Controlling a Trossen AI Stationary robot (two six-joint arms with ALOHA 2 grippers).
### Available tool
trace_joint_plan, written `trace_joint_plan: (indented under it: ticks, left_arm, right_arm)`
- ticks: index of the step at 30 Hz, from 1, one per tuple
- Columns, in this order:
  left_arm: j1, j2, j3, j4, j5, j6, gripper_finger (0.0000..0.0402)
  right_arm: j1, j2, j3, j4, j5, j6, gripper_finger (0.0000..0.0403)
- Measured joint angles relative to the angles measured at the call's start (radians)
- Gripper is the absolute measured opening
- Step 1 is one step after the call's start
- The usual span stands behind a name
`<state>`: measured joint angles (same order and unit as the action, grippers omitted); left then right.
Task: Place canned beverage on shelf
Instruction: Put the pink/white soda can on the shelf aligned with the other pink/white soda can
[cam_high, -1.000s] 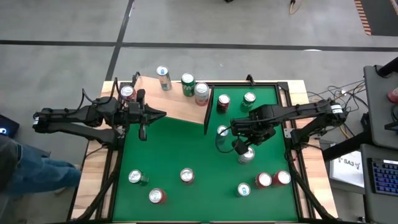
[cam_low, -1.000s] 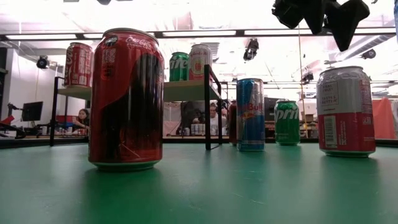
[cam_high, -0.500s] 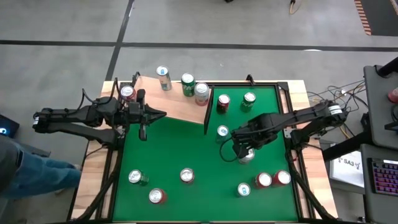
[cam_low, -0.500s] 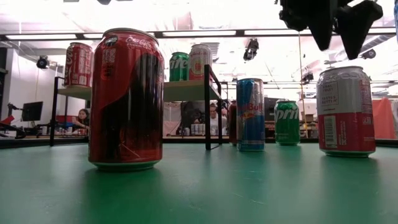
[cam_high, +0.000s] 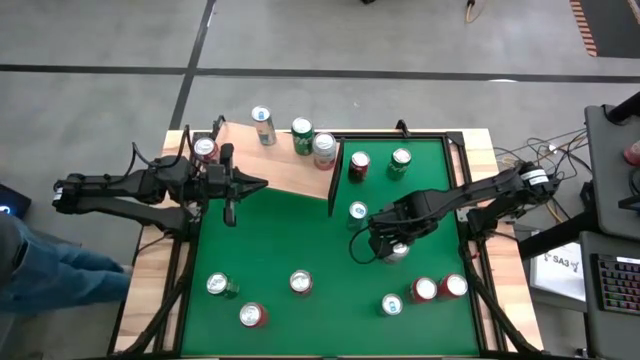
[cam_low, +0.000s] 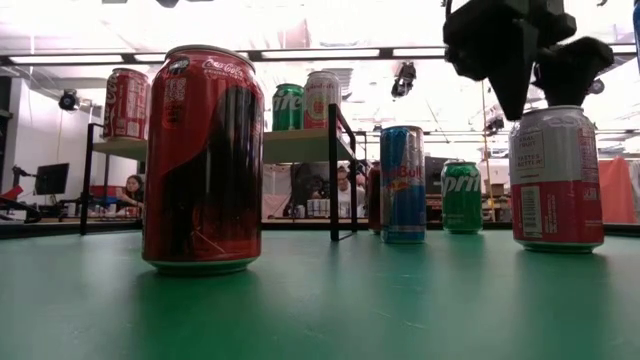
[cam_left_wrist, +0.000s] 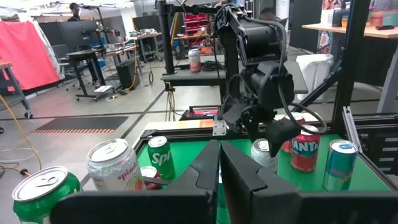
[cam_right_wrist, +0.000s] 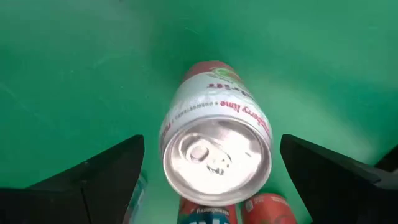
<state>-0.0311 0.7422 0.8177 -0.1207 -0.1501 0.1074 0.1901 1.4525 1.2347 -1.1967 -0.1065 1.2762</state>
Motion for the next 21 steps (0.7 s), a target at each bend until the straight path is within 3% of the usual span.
trace_joint_plan:
  ticks: [7, 14, 21]
  left_arm:
    - [0.0, 0.01, 0.0, 0.0, 0.0, 0.001, 0.0]
    - [0.0, 0.033, 0.0, 0.0, 0.0, 0.012, 0.0]
    - [0.0, 0.054, 0.0, 0.001, 0.0, 0.012, 0.0]
  right_arm:
    - [0.0, 0.006, -0.062, 0.058, -0.024, 0.01, 0.0365]
    - [0.0, 0.008, -0.107, 0.092, -0.033, 0.009, 0.0292]
    - [0.0, 0.005, -0.077, 0.06, -0.032, -0.001, 0.0288]
